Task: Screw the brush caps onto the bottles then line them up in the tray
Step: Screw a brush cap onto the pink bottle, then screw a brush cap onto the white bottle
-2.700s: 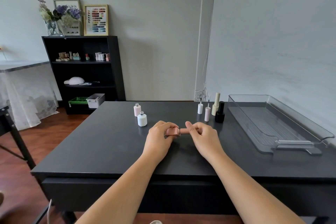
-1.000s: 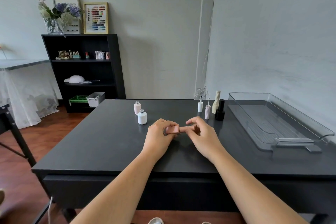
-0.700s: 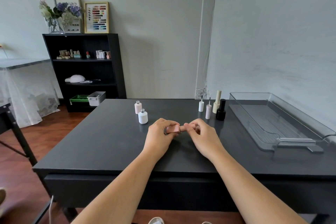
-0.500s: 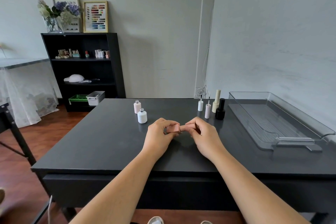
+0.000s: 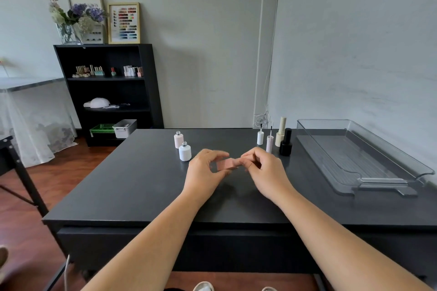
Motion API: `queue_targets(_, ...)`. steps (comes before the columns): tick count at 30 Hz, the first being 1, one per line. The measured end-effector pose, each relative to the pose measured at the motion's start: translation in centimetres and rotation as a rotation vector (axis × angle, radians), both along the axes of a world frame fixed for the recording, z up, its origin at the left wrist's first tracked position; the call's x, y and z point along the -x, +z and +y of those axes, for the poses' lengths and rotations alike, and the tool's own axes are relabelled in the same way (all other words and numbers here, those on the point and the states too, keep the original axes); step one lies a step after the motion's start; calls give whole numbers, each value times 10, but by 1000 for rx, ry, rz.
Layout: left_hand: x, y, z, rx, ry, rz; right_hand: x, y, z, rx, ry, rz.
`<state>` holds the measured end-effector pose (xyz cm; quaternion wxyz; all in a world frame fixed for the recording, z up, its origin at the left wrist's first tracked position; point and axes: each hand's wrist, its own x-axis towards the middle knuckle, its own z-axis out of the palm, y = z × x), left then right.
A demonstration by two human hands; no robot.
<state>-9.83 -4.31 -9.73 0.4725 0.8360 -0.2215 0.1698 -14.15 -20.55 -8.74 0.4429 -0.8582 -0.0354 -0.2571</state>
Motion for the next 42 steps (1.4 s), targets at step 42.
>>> queue_targets(42,-75,-5,-14,71,134,305,-52,61,-112,476,-448,107)
